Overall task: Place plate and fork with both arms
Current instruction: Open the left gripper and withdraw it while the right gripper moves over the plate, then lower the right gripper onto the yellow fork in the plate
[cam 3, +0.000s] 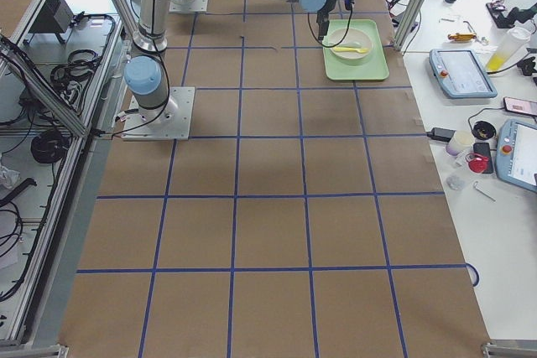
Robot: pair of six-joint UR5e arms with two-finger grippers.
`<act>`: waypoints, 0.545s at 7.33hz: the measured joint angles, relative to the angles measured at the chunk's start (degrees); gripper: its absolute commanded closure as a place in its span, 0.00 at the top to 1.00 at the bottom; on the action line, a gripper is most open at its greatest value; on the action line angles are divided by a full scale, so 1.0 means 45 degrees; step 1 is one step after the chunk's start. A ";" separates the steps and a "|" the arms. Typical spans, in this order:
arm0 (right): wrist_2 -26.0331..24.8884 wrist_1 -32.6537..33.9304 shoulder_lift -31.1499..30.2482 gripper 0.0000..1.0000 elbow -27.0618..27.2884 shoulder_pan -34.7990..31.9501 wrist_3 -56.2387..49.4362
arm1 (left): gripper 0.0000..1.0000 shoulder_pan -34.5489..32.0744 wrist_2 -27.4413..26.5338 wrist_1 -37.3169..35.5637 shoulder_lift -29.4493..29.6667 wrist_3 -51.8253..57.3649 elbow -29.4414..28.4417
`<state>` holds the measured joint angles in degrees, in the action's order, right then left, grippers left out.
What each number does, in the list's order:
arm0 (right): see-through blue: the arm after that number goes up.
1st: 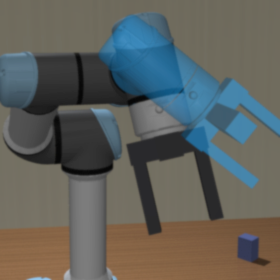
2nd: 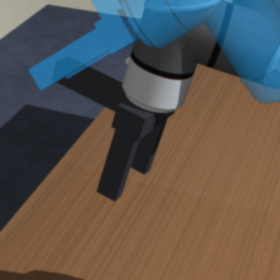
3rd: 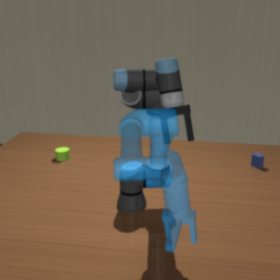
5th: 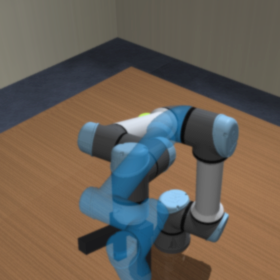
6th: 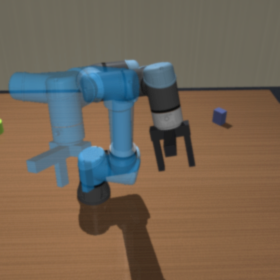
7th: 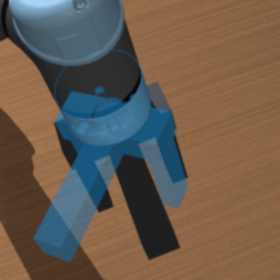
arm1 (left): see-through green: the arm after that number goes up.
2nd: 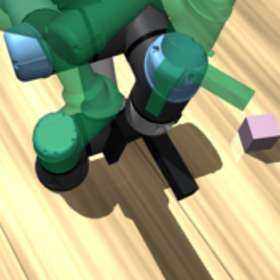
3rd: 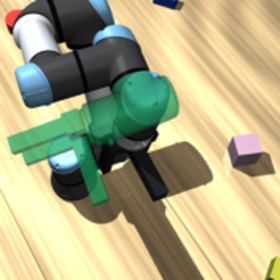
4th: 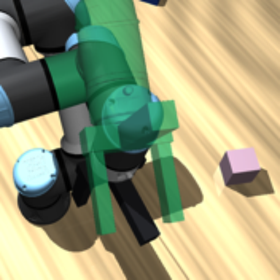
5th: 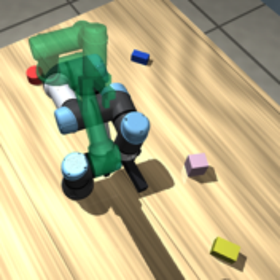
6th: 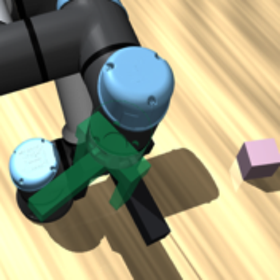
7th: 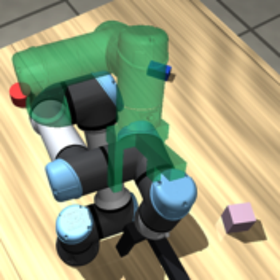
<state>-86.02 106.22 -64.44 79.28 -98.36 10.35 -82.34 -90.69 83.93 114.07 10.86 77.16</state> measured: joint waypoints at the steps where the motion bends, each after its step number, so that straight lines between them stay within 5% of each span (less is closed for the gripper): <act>1: 0.0094 0.0372 0.0675 0.99 -0.0401 -0.0100 0.0243 | 1.00 0.0308 0.0017 0.0229 -0.0298 0.0127 0.0181; 4: 0.0128 0.0976 0.2485 0.74 -0.1846 -0.0444 0.0771 | 1.00 0.0544 0.0166 0.0230 -0.0636 0.0270 0.0976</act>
<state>-85.45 110.61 -53.25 70.97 -100.36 13.82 -79.89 -89.94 84.97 111.21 12.08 81.56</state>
